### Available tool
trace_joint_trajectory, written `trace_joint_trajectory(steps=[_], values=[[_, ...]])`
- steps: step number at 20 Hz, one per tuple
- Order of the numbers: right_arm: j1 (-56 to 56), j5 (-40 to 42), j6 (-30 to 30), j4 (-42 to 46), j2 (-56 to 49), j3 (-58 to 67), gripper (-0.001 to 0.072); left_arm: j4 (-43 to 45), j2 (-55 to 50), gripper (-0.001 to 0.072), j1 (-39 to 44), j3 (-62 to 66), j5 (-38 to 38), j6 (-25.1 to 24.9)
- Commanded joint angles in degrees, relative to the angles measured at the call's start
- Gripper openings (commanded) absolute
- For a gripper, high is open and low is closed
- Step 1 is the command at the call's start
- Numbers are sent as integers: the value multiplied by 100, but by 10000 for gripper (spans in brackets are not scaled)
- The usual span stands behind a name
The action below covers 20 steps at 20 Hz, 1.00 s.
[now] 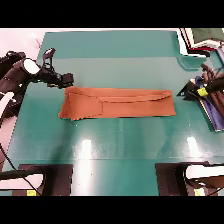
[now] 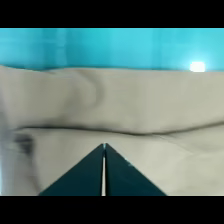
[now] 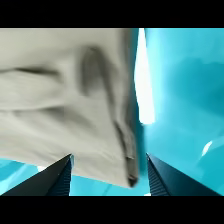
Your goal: Fold the shirts.
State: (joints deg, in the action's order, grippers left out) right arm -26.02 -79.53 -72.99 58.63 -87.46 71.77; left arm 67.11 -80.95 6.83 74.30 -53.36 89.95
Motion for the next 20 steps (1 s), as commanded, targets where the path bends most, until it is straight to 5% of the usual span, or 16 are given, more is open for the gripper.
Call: trace_joint_trajectory(steps=[1, 6, 9, 11, 20], values=[[-468, 125, 404, -505, -225, -632, 530, -160, -74, 23, 365, 42, 22, 4], [-28, 332, 793, -1432, -872, -748, 496, -520, -540, 23, 1224, 48, 254, 4], [527, 706, 1019, -1663, -920, -586, 252, -776, -962, 23, 1547, 323, 369, 2], [748, 549, 1019, -1670, -885, -251, 18, -874, -1349, 23, 1722, 721, 323, 2], [1735, 50, 177, -1705, 566, 1703, 17, -1469, -2828, 23, 2203, 2159, 354, 2]])
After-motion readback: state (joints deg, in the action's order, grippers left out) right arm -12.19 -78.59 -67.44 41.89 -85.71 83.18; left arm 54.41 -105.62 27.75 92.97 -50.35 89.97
